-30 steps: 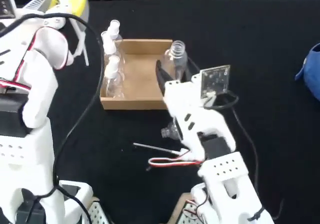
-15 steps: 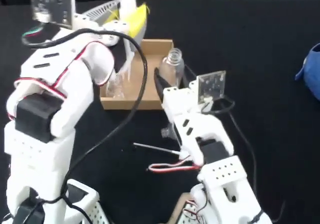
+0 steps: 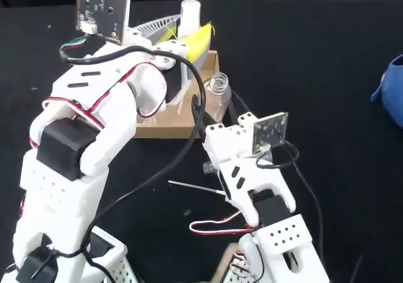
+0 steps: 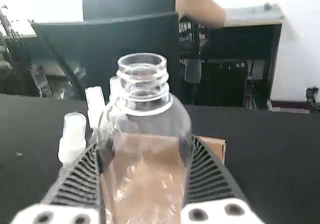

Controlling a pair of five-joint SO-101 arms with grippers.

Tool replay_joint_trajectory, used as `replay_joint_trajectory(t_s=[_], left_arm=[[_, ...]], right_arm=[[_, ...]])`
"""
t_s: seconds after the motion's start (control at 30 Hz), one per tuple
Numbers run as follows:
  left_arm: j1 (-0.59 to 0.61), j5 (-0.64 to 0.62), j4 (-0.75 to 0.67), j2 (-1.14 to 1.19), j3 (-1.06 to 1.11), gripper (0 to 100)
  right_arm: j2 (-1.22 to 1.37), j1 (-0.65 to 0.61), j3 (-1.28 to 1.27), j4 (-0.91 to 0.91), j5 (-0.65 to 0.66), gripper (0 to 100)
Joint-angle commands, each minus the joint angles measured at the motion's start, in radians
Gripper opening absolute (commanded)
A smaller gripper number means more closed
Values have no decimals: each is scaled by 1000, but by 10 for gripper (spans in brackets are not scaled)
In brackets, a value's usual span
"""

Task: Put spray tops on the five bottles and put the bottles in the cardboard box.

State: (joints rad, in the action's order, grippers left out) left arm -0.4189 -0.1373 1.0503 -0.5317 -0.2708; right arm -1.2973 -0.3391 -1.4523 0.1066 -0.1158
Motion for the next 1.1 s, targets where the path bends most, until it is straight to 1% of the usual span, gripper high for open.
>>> replay_joint_trajectory(t_s=[0.0, 0.23, 0.33, 0.4, 0.6, 0.8, 0.9, 0.97, 1.07], left_arm=[[-12, -12, -86, -5, 18, 30], [-13, -12, -333, -11, 222, 30], [-5, -12, -400, -11, 265, 30], [-4, -12, -420, -11, 272, 30], [-7, -12, -422, -17, 266, 30], [-13, -12, -420, -152, 278, 30], [-13, -12, -439, -204, 332, 30], [-13, -12, -512, -226, 387, 30], [-15, -12, -677, -250, 489, 30]], right_arm=[[-27, -14, 28, 17, 2, 11], [-27, -14, 22, 18, 2, 11], [-27, -14, 22, 20, 2, 13], [-27, -14, 22, 21, 2, 14], [-27, -14, 21, 23, 2, 14], [-27, -14, 19, 23, 2, 15], [-27, -14, 19, 23, 2, 15], [-27, -14, 19, 23, 2, 15], [-27, -14, 19, 23, 2, 15]])
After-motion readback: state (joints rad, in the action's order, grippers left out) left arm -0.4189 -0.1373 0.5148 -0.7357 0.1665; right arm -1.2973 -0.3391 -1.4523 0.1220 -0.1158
